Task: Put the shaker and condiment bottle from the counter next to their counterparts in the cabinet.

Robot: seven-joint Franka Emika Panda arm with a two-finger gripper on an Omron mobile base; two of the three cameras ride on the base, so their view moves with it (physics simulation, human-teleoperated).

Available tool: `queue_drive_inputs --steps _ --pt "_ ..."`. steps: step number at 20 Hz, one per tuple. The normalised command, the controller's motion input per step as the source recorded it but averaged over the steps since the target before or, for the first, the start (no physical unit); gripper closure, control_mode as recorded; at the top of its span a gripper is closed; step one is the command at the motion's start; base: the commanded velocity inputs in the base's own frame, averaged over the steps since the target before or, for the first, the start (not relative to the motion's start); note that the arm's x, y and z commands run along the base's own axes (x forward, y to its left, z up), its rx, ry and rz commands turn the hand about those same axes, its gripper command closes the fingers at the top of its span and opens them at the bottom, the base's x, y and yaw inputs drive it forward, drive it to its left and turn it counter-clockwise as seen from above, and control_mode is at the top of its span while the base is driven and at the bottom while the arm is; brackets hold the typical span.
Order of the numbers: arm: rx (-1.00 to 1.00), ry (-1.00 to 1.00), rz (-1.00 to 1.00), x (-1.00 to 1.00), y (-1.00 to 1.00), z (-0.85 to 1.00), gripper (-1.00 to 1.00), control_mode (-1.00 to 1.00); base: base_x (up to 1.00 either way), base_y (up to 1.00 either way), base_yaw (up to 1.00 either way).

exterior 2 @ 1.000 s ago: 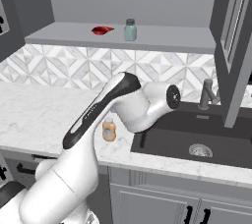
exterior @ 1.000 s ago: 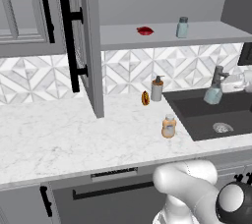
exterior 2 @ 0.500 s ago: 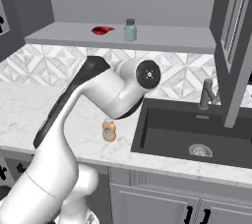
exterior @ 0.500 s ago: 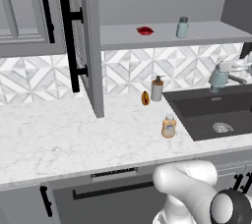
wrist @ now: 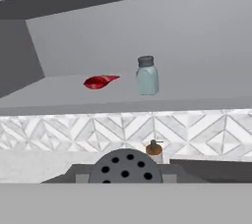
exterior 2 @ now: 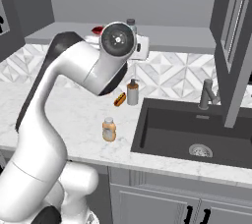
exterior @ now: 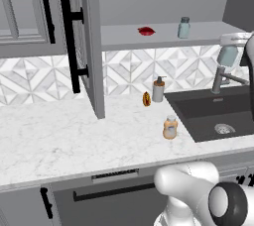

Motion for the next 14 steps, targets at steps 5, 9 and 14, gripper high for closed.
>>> queue_drive_inputs --steps 5,9,14 --pt "0.00 0.00 -0.17 0.26 -0.11 0.55 1.00 -1.00 0.00 0.00 0.00" --pt "0.00 0.00 -0.01 0.59 0.00 0.01 1.00 -1.00 0.00 0.00 0.00" --pt "0.00 0.00 0.00 0.53 -0.18 0.00 1.00 -1.00 0.00 0.00 0.00"
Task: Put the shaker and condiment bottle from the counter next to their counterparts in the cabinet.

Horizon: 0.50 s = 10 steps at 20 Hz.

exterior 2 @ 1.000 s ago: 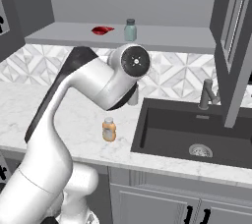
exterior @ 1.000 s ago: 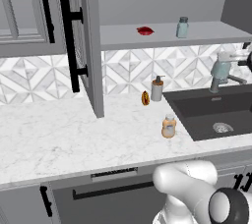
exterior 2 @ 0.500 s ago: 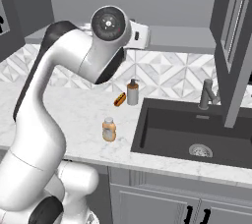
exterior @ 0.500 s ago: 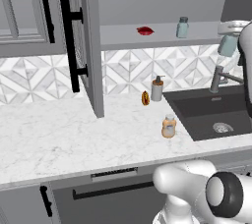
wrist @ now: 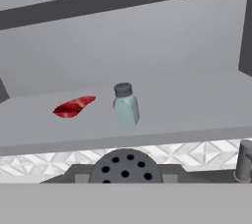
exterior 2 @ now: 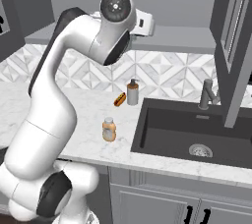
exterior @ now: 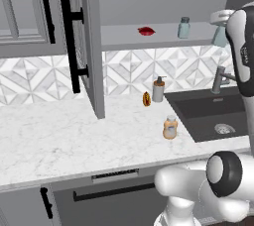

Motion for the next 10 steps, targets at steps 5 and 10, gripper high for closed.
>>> queue_drive_inputs --steps 5,10 --pt "0.00 0.00 0.00 0.72 -0.32 -0.04 1.00 -1.00 0.00 0.00 0.00" --pt "0.00 0.03 0.00 0.67 -0.31 0.00 1.00 -1.00 0.00 0.00 0.00"
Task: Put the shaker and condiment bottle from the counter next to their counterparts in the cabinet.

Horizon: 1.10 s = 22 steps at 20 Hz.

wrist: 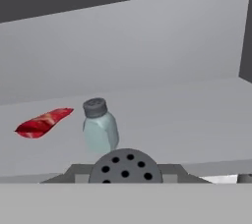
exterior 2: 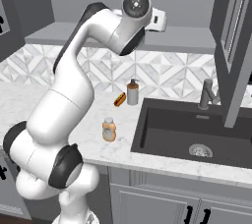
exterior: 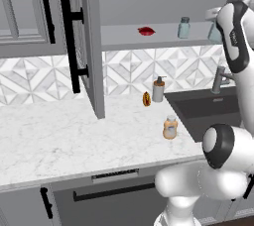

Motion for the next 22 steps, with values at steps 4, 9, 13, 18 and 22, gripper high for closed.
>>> queue_drive_inputs --steps 4,9,13,18,22 --pt "0.00 0.03 0.00 0.60 -0.26 -0.02 1.00 -1.00 0.00 0.00 0.00" --pt "0.00 0.02 0.00 0.55 -0.16 -0.11 1.00 -1.00 0.00 0.00 0.00" --pt "-0.02 0.00 0.00 0.42 -0.08 -0.18 1.00 -1.00 0.00 0.00 0.00" --pt "-0.01 0.00 0.00 0.44 0.00 -0.02 1.00 -1.00 0.00 0.00 0.00" --pt "0.00 0.00 0.00 0.43 0.00 -0.02 1.00 -1.00 0.00 0.00 0.00"
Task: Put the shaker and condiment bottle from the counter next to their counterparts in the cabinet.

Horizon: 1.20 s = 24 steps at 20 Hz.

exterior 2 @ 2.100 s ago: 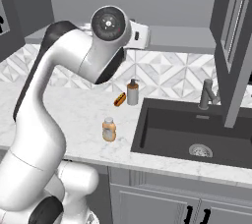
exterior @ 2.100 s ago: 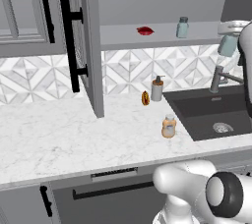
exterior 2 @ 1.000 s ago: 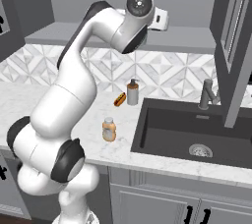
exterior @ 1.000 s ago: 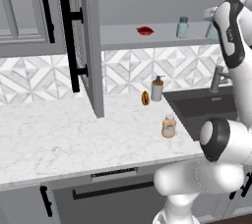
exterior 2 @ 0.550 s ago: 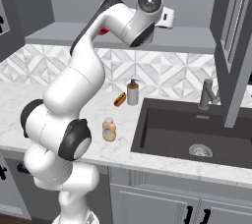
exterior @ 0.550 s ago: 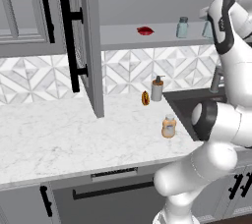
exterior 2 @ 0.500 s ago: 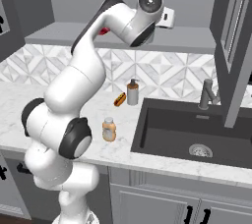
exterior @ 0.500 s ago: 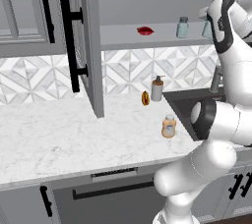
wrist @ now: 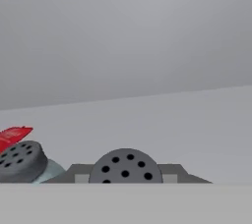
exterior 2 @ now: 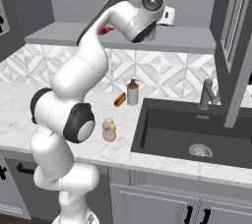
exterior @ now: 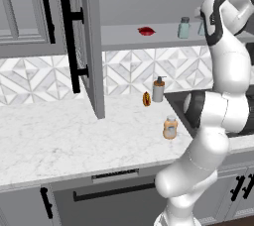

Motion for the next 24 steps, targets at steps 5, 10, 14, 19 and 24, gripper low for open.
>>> queue_drive_inputs --steps 5,10,14,19,24 --pt "0.00 0.00 0.00 0.34 0.00 -0.17 1.00 -1.00 0.00 0.00 0.00" --pt "0.00 0.00 0.00 0.25 0.00 -0.11 1.00 -1.00 0.00 0.00 0.00" --pt "-0.03 0.00 0.00 0.25 0.00 -0.22 1.00 -1.00 0.00 0.00 0.00" --pt "-0.03 0.00 0.00 0.26 0.00 -0.23 1.00 -1.00 0.00 0.00 0.00" --pt "-0.05 0.00 0.00 0.25 0.00 -0.32 1.00 -1.00 0.00 0.00 0.00"
